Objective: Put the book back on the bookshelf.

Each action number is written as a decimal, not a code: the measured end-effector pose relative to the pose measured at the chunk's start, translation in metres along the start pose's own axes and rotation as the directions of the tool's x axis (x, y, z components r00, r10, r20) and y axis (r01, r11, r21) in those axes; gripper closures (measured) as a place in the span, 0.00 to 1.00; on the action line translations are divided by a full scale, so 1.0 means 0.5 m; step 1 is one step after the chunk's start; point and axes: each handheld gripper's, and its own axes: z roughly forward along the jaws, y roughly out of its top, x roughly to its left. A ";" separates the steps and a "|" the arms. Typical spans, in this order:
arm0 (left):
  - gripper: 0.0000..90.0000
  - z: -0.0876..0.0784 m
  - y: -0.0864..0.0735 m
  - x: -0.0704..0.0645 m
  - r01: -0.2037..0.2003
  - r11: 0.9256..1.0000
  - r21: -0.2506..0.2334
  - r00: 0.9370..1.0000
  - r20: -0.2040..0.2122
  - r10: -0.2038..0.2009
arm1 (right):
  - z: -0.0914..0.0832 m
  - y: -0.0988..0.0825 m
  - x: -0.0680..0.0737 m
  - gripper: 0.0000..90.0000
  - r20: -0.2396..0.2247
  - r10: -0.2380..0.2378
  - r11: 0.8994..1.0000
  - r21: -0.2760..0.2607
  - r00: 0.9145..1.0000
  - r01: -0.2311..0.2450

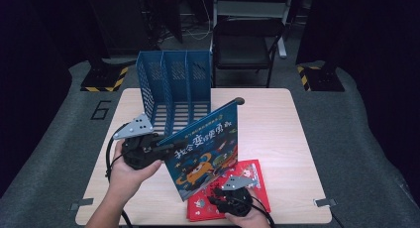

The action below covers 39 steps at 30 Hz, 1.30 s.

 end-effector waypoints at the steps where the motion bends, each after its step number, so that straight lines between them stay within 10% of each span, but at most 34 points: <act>1: 0.88 -0.001 0.000 -0.001 0.004 1.000 0.004 1.000 0.004 -0.004 | -0.001 0.000 -0.001 0.70 -0.002 -0.011 1.000 -0.001 1.000 0.011; 22: 0.77 -0.002 0.009 -0.024 -0.024 0.999 0.033 1.000 -0.001 0.024 | 0.000 -0.003 0.003 0.68 -0.006 0.007 1.000 -0.016 1.000 -0.007; 39: 0.90 -0.033 0.005 -0.032 -0.079 0.992 0.095 0.996 -0.022 0.082 | 0.004 -0.004 0.013 0.61 0.015 -0.018 1.000 -0.018 1.000 0.018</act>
